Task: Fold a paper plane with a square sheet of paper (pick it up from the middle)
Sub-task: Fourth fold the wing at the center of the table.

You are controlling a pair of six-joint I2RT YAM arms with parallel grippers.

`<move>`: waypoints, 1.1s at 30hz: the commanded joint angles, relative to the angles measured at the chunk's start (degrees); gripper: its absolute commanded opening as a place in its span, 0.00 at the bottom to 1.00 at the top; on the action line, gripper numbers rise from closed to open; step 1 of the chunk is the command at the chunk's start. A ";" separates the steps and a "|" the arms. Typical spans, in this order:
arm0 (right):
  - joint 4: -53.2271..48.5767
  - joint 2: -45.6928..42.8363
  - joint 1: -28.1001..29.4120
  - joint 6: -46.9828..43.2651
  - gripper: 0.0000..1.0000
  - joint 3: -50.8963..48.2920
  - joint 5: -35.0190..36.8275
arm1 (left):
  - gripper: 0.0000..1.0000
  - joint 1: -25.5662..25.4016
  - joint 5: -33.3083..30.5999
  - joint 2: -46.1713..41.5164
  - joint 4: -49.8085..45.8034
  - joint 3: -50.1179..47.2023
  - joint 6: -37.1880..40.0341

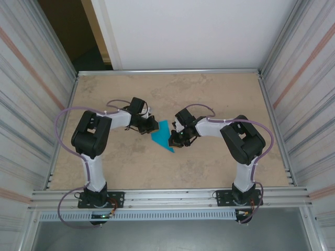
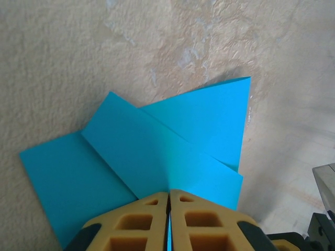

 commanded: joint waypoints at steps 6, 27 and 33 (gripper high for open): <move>-1.74 -5.97 -0.76 0.98 0.14 -0.20 -0.28 | 0.09 0.17 -6.57 4.08 -9.92 1.86 0.46; 2.05 8.11 0.49 4.57 0.04 10.97 1.36 | 0.08 0.14 -6.85 3.05 -12.00 2.73 0.11; 1.43 9.38 -0.01 4.69 0.04 9.34 2.22 | 0.09 -0.16 -0.59 -4.17 -5.02 4.13 0.64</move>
